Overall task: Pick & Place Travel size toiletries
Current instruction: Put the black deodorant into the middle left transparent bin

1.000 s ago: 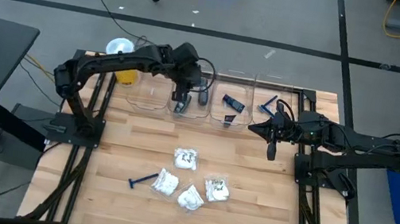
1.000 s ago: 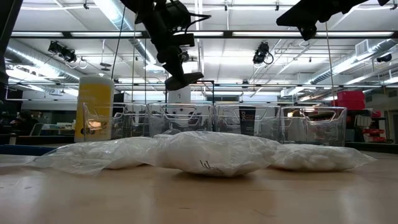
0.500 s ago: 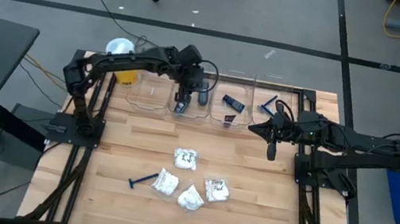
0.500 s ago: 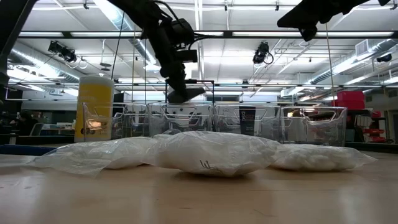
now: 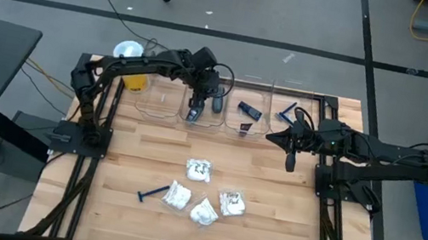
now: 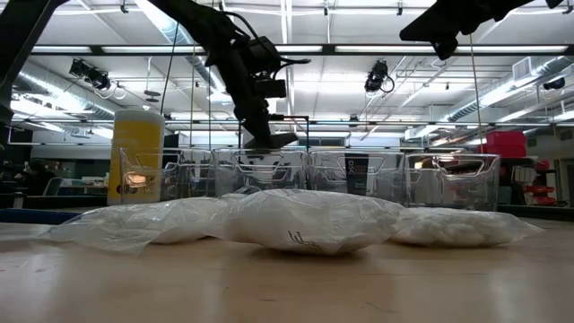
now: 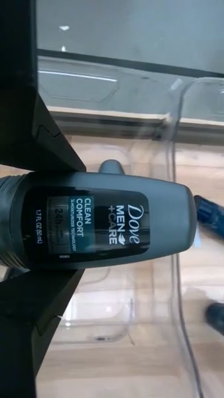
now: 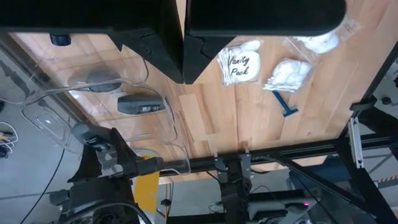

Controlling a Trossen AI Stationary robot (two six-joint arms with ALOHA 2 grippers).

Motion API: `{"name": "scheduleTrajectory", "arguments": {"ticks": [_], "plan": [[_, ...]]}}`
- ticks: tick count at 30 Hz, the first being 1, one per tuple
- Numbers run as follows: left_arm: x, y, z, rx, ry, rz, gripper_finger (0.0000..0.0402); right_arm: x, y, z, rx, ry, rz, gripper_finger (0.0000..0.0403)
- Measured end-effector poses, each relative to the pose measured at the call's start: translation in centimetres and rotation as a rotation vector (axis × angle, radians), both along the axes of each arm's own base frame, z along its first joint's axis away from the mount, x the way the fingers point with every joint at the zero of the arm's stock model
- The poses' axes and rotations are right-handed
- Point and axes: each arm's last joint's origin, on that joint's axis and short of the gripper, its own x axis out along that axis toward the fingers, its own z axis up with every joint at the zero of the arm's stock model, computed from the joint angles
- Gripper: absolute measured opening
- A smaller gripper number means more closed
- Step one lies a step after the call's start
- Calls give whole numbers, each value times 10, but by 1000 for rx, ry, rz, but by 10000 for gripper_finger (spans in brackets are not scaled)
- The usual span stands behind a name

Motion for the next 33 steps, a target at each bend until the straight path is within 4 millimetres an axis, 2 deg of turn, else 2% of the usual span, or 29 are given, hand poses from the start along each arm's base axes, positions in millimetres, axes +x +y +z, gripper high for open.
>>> {"name": "scheduleTrajectory", "arguments": {"ticks": [4, 11, 33], "plan": [[0, 2, -4, -24, -4, 16, 225, 0, 0, 0, 0, 0, 0, 7], [8, 1, -25, -95, 34, 29, 225, 0, 0, 0, 0, 0, 0, 7], [9, -1, -28, -95, 62, 24, 236, -1, 0, -2, 1, 17, 0, 7]]}}
